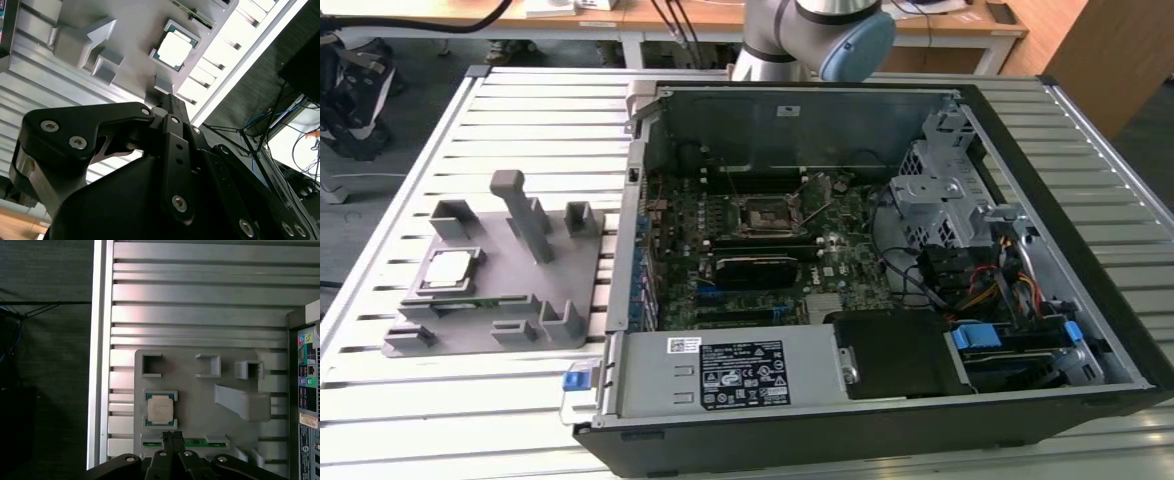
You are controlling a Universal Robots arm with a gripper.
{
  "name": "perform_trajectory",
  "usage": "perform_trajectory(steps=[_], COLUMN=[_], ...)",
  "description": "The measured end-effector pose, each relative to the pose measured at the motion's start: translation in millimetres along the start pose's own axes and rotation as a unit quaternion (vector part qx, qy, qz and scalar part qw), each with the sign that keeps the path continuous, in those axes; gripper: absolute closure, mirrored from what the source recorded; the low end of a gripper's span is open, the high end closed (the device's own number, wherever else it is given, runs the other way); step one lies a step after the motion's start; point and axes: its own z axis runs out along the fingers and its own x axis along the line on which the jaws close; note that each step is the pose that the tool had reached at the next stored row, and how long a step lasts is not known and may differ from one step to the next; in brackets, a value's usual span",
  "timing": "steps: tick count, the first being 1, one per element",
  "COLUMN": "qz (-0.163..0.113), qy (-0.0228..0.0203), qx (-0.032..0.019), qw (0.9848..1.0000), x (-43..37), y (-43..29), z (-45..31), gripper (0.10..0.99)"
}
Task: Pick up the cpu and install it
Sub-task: 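Pick up the cpu and move it towards the insertion slot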
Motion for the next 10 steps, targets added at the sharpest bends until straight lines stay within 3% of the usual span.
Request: perform_trajectory(steps=[10], qz=[0.000], qy=[0.0002], qx=[0.0000], qw=[1.0000], x=[0.0], y=[-0.2], z=[3.1], gripper=[0.980])
